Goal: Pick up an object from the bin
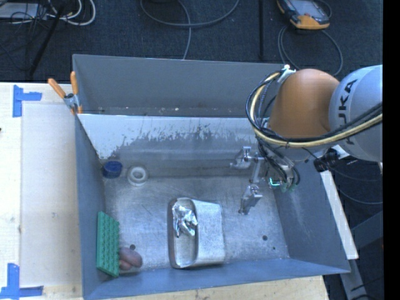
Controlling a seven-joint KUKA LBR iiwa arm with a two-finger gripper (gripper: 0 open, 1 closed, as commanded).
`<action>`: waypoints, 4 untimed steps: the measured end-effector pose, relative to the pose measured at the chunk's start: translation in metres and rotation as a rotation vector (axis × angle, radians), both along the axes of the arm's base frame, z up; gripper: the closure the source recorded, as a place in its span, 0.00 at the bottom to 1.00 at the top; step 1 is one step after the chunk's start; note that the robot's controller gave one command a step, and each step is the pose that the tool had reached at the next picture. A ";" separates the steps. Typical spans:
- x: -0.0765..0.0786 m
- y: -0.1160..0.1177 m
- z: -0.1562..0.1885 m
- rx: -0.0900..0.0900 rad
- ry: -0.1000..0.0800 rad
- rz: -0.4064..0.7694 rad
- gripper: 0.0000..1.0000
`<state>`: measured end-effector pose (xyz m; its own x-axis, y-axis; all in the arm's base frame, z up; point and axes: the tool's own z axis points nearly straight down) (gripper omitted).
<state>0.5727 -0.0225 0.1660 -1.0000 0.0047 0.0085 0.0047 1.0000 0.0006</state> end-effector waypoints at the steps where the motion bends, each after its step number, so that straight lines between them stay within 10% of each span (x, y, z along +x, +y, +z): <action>1: -0.005 0.064 -0.056 0.001 -0.003 0.004 0.00; 2: -0.030 0.069 -0.063 0.000 -0.028 0.208 0.00; 4: -0.049 0.191 -0.068 -0.003 -0.024 0.641 0.00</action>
Offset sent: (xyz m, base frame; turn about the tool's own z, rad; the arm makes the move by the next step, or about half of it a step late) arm -0.0044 0.0604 -0.0533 0.0027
